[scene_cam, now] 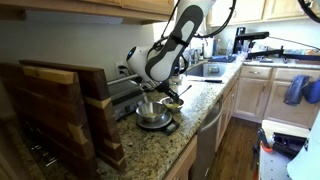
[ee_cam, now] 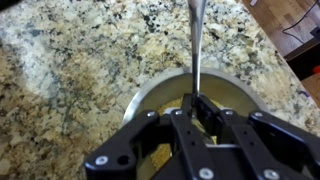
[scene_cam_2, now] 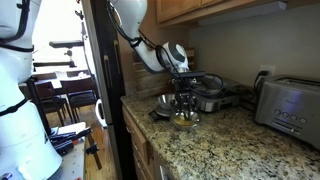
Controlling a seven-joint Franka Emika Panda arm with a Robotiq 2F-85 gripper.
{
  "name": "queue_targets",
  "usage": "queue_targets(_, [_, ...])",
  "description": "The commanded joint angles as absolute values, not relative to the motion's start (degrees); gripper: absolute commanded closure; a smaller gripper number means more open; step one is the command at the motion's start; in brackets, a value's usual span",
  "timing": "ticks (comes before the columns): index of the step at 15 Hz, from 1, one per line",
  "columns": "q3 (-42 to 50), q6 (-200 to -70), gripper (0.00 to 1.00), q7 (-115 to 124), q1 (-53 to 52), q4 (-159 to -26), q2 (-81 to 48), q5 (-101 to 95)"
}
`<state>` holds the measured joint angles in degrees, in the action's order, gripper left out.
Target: Pick up the spoon from the countertop, scoop some powder from the bowl and put the scooped powder in the other bowl
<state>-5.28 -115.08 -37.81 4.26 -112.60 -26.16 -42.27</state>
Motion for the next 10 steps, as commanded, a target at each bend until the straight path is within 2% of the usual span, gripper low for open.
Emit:
queue_targets(1, [-4.39, -117.58, 0.96, -41.13, 5.66, -115.53, -22.31, -37.60])
queue_targets(10, [-2.14, -120.25, 0.96, -44.52, 6.99, -117.69, -19.10, -29.73])
